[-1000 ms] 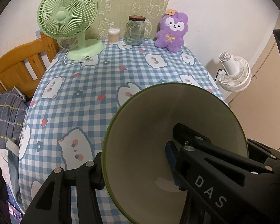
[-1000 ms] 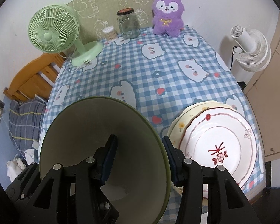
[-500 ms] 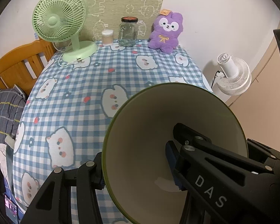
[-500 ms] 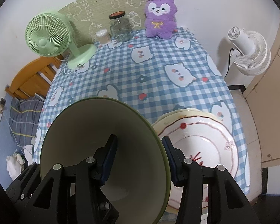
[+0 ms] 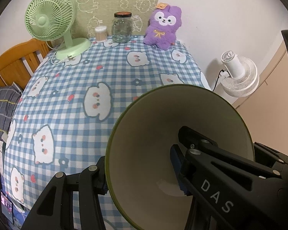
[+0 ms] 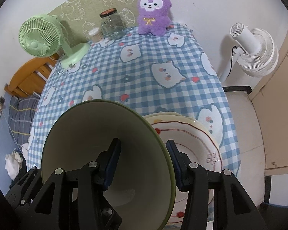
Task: Organize plates and bowls
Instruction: 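Lift the bowl stack with both grippers and carry it over the plate stack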
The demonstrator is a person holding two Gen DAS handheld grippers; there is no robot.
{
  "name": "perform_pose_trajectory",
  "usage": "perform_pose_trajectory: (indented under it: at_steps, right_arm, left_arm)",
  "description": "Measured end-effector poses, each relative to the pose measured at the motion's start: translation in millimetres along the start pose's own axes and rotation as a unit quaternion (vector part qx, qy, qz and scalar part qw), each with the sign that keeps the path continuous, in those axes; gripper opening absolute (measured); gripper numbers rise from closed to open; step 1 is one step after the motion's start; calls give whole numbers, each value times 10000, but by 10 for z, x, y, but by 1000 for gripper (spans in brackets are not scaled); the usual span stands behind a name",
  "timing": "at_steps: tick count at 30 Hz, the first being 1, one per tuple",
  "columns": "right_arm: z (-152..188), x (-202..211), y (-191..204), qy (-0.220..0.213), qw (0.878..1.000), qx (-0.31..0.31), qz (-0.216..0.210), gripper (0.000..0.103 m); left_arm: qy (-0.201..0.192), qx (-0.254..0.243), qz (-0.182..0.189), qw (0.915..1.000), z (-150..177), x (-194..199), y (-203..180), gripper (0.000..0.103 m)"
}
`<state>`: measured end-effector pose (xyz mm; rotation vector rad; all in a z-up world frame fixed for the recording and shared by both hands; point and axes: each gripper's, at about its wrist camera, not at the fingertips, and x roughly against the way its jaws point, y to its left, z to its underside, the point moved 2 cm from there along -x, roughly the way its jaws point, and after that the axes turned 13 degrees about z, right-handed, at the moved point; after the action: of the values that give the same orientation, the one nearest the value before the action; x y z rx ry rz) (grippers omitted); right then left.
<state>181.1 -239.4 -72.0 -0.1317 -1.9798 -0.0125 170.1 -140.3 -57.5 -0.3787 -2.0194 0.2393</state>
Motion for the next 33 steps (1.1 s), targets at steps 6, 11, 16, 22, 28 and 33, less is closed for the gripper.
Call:
perform_pose_trajectory:
  at_steps: [6,11,16,22,28,33]
  right_arm:
    - [12,-111,-162,89,9999,79,-2,52]
    - [52,-231,-251,207,9996,174,-11,52]
    - [100,-359,-307,323,9991,285,-29,52]
    - [86,-419,-304,304,9986,428,-55,52]
    - [88,-412,-329,324,9984,459,-21,52]
    - [104,-415,-420,308,9987,399,11,52]
  left_arm:
    - [70,103,-32,9999,29,-140,-136,54]
    - [142,227,-51,9996,88,-260,-209,54]
    - [220,374,-93,9990,160,-378,-233,54]
    - [180,477,-189,9985,219,-440,-263,53]
    - [184,550,-179,9982,224,-438,-292,53]
    - [195,517,-146,9984,232,-461,-346,52]
